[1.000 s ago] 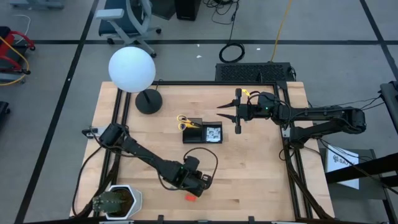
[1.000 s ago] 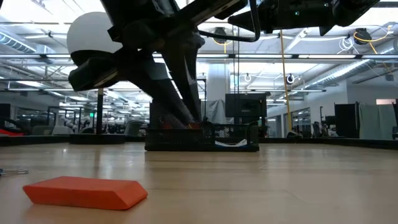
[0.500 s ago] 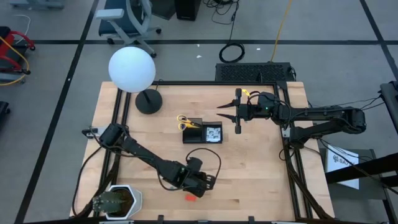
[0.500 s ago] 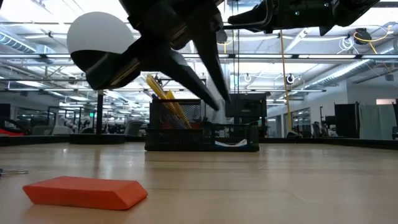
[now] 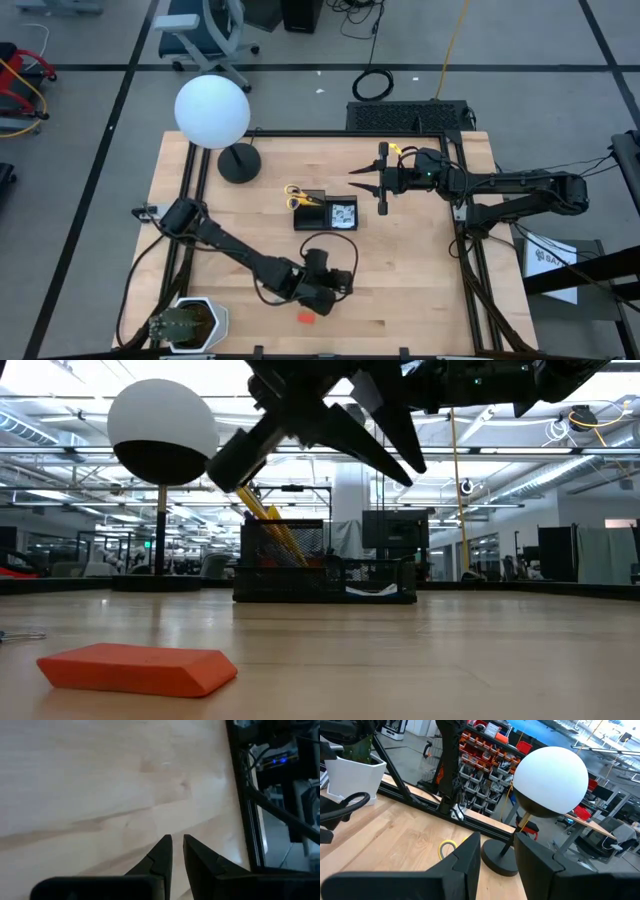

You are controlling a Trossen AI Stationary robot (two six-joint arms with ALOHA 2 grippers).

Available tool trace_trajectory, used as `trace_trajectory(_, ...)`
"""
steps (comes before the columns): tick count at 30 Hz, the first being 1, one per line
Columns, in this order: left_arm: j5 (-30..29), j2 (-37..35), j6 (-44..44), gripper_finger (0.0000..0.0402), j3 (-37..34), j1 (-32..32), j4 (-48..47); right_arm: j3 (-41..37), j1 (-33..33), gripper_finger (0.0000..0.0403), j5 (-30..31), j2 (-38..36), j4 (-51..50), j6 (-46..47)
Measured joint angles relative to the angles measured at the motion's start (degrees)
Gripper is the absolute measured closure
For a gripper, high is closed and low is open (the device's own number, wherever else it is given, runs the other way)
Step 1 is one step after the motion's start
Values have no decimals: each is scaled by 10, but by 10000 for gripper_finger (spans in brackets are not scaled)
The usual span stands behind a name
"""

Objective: Pick and place office supplies into organizer
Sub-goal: Put the blue binder clip into the desk organizer

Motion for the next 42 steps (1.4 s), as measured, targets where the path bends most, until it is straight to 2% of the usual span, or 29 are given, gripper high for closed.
trace_trajectory(6,1,0,48,350,0,16,16,0,0,293,0,0,0,0)
trace_trajectory(9,47,0,35,350,0,28,15,0,0,293,0,0,0,0)
trace_trajectory(13,103,0,-48,350,0,31,13,0,0,293,0,0,0,0)
trace_trajectory(16,114,0,-122,350,0,27,-4,0,0,293,0,0,0,0)
trace_trajectory(22,175,0,-151,350,0,45,-4,0,0,293,0,0,0,0)
trace_trajectory(25,169,0,-154,350,0,49,-7,0,0,293,0,0,0,0)
trace_trajectory(31,75,-2,-118,350,0,44,-7,0,0,293,0,0,0,0)
trace_trajectory(34,20,-8,-129,350,0,36,-5,0,0,293,0,0,0,0)
trace_trajectory(38,29,-21,-186,350,0,30,-25,0,0,293,0,0,0,0)
trace_trajectory(42,70,-43,-280,350,0,30,-103,0,0,293,0,0,0,0)
